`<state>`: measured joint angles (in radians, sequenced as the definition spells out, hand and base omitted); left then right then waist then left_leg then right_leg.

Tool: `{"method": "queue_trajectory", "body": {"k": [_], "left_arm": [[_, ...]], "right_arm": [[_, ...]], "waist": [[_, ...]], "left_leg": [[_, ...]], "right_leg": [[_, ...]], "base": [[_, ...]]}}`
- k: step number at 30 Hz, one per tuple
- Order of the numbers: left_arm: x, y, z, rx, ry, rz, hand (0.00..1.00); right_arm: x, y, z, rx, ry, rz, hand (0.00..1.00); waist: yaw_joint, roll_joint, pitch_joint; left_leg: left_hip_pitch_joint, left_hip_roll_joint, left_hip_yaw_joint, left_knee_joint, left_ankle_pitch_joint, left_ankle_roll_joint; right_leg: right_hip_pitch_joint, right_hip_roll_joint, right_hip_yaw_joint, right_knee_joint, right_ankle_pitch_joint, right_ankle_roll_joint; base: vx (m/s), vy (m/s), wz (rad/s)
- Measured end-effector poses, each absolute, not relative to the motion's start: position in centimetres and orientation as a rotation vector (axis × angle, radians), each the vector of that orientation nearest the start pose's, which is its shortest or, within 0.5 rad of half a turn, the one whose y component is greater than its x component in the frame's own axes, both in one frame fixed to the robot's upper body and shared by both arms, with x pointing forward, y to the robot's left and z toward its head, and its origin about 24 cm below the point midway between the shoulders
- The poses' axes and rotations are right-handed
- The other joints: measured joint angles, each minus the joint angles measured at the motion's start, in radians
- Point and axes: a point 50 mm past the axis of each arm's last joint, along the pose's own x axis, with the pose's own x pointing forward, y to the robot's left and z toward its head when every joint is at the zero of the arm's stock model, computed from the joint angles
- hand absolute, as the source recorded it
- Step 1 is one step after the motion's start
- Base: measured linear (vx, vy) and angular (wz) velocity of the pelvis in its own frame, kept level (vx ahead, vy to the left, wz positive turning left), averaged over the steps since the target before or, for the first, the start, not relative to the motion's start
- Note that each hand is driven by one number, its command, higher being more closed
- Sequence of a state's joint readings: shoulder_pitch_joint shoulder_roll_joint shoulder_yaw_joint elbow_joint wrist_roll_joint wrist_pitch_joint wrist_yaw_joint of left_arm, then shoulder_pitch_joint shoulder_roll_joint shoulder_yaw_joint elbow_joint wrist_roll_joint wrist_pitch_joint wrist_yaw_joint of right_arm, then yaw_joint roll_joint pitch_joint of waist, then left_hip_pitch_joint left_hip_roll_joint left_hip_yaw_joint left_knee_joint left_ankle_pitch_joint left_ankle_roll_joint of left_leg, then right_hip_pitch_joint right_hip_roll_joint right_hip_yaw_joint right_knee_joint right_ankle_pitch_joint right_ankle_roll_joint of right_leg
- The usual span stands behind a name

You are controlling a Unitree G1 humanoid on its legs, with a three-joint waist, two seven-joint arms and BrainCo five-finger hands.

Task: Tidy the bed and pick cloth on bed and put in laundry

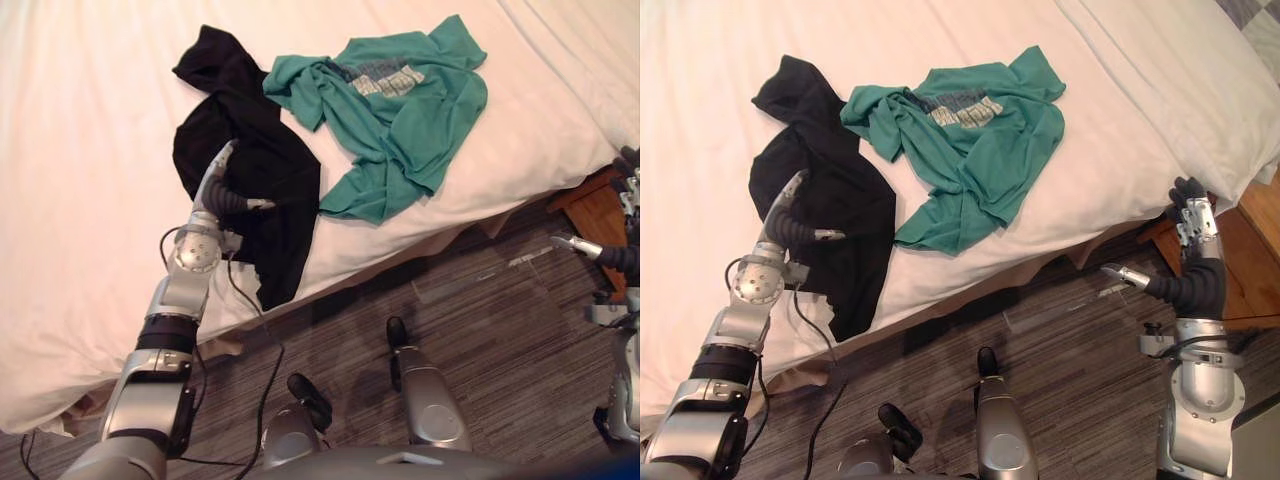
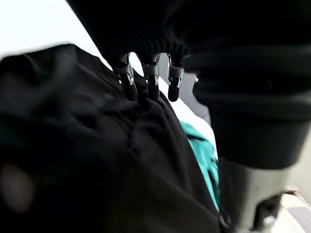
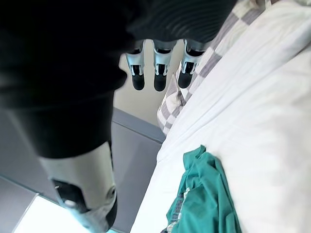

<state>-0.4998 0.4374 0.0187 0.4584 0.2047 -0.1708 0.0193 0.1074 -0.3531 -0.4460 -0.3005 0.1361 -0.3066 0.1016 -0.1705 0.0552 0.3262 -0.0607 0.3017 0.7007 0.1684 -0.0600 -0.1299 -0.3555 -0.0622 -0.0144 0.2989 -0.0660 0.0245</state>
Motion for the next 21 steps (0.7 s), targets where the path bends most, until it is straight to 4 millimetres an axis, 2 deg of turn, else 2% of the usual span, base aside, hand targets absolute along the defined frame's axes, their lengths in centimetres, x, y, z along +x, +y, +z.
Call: {"method": "queue_trajectory", "body": {"k": [1, 2, 4, 9, 15, 18, 20, 21], "left_arm": [[34.7, 22.6, 12.0, 0.609, -0.171, 0.015, 1.00], [35.4, 22.5, 10.7, 0.579, -0.068, -0.014, 1.00], [35.7, 22.3, 9.2, 0.542, 0.016, -0.019, 1.00], [36.6, 23.2, 10.7, 0.530, 0.008, 0.026, 1.00], [36.5, 24.1, 10.8, 0.571, 0.025, 0.054, 1.00], [36.5, 24.4, 11.1, 0.630, 0.026, 0.059, 1.00], [36.4, 24.3, 10.9, 0.645, 0.020, 0.046, 1.00], [36.4, 24.1, 10.9, 0.648, 0.012, 0.038, 1.00]], "right_arm": [[20.0, -27.8, 16.4, -0.373, -0.598, -0.225, 0.00], [20.1, -27.4, 17.0, -0.365, -0.628, -0.215, 0.00], [20.2, -27.1, 17.7, -0.364, -0.663, -0.209, 0.00], [20.9, -26.3, 19.1, -0.343, -0.739, -0.202, 0.00], [21.1, -25.8, 21.4, -0.340, -0.850, -0.220, 0.00], [21.2, -25.0, 23.3, -0.406, -0.909, -0.194, 0.00], [22.0, -24.1, 24.9, -0.526, -0.914, -0.181, 0.00], [22.1, -24.0, 25.1, -0.541, -0.911, -0.185, 0.00]], "waist": [[0.000, -0.003, 0.002], [-0.003, -0.006, 0.010], [-0.005, -0.007, 0.015], [0.002, -0.012, 0.029], [0.011, -0.009, 0.029], [0.010, 0.008, 0.038], [0.011, 0.014, 0.040], [0.011, 0.015, 0.041]], "left_leg": [[-0.017, 0.009, 0.000, 0.018, -0.011, 0.002], [-0.035, 0.015, 0.002, 0.041, -0.021, 0.004], [-0.060, 0.021, 0.003, 0.064, -0.031, 0.007], [-0.097, 0.020, 0.011, 0.084, -0.039, 0.012], [-0.099, 0.008, 0.017, 0.076, -0.039, 0.012], [-0.109, -0.002, 0.001, 0.074, -0.038, 0.014], [-0.120, -0.010, -0.007, 0.060, -0.035, 0.018], [-0.124, -0.011, -0.013, 0.058, -0.034, 0.019]], "right_leg": [[-0.013, 0.000, 0.000, 0.007, -0.001, 0.001], [-0.029, 0.000, 0.003, 0.017, -0.001, 0.001], [-0.053, -0.001, 0.004, 0.025, -0.001, 0.002], [-0.098, -0.007, 0.018, 0.039, 0.001, 0.002], [-0.118, -0.012, 0.026, 0.039, 0.002, 0.002], [-0.120, -0.022, 0.019, 0.040, 0.000, 0.004], [-0.126, -0.031, 0.007, 0.040, -0.001, 0.006], [-0.126, -0.033, 0.001, 0.040, -0.002, 0.006]], "base": [[-0.07, -0.004, -0.04], [-0.07, -0.002, -0.04], [-0.05, 0.006, -0.06], [-0.01, 0.012, -0.03], [0.04, 0.026, -0.05], [0.00, 0.019, 0.07], [-0.05, 0.011, 0.13], [-0.02, -0.004, 0.29]]}}
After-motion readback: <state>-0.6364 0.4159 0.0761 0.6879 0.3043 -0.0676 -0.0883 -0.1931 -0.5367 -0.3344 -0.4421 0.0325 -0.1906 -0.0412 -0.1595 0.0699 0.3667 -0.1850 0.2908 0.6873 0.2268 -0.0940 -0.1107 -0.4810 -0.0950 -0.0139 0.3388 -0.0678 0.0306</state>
